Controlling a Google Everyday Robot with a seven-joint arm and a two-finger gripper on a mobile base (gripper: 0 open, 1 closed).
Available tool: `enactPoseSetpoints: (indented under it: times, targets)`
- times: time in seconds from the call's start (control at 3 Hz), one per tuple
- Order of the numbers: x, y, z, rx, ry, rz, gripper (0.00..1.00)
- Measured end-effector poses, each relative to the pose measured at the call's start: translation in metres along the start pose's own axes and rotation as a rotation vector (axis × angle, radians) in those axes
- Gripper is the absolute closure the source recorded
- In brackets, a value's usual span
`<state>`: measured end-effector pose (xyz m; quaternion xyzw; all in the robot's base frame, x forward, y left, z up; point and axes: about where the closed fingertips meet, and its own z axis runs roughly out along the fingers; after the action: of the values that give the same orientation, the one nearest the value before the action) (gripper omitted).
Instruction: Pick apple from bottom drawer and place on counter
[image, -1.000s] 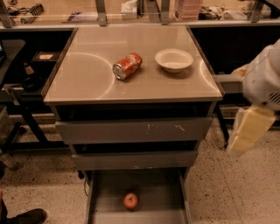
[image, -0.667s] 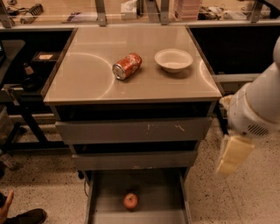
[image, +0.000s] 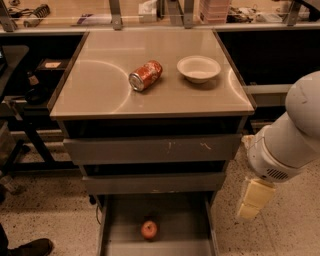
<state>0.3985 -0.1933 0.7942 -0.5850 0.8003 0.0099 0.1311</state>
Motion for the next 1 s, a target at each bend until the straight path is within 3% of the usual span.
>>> enactPoseSetpoints:
  times: [0.33, 1.0]
  targets:
    - [0.007, 0.016, 0.044, -0.056, -0.01, 0.046, 0.0]
    - [0.023, 0.049, 0.187, -0.165, -0.04, 0.202, 0.0]
